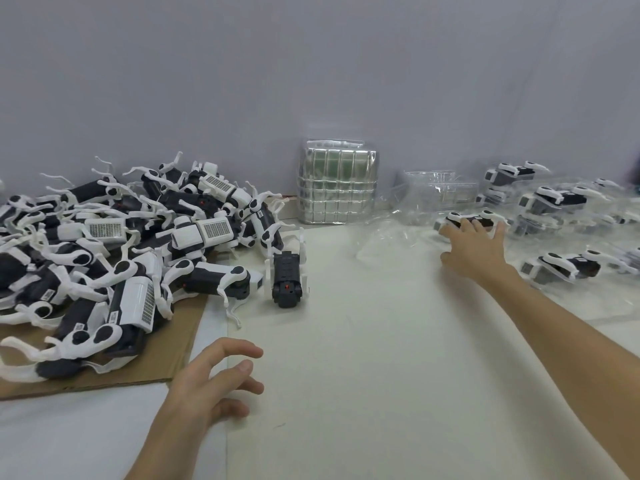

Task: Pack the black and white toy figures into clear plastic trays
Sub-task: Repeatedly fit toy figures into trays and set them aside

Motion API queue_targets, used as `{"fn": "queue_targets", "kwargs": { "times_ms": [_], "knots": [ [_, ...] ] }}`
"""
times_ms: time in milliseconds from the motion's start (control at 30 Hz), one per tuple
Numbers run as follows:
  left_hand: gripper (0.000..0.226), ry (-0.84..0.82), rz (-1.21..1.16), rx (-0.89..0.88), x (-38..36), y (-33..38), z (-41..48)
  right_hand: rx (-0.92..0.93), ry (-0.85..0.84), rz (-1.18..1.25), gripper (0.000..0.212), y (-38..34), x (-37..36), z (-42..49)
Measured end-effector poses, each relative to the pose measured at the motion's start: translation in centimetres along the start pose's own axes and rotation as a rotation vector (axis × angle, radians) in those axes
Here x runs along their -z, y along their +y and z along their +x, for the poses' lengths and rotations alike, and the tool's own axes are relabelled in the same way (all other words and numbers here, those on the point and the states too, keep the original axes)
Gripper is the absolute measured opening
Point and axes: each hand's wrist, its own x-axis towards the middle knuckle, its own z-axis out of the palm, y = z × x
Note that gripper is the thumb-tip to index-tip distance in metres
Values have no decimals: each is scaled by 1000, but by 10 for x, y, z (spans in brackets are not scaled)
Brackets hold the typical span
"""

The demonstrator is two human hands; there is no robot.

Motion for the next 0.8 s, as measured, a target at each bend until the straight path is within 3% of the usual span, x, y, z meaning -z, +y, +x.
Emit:
{"fn": "queue_targets", "kwargs": {
  "times_ms": [133, 300, 400, 467, 533, 667, 800],
  "knots": [
    [17, -9, 11, 2, 0, 2, -2, -29, -11, 243, 46, -9, 8, 4],
    [19, -23, 13, -2, -4, 4, -5, 126, 426, 604, 69, -34, 17, -9],
    [23, -24, 17, -10, -6, 5, -7, 400, 262, 448, 82, -48, 20, -13],
    [22, -23, 17, -12, -5, 6, -7, 521, 144, 283, 64, -57, 15, -15],
    [22, -22, 19, -8, -3, 6, -6, 555, 134, 282, 38, -65, 10, -19],
    [20, -27, 24, 4, -2, 5, -5, 553, 311, 495, 20, -73, 10, -29],
    [20, -28, 39, 0, -4, 4, -4, 426, 405, 1011, 11, -81, 36, -50]
  ]
}}
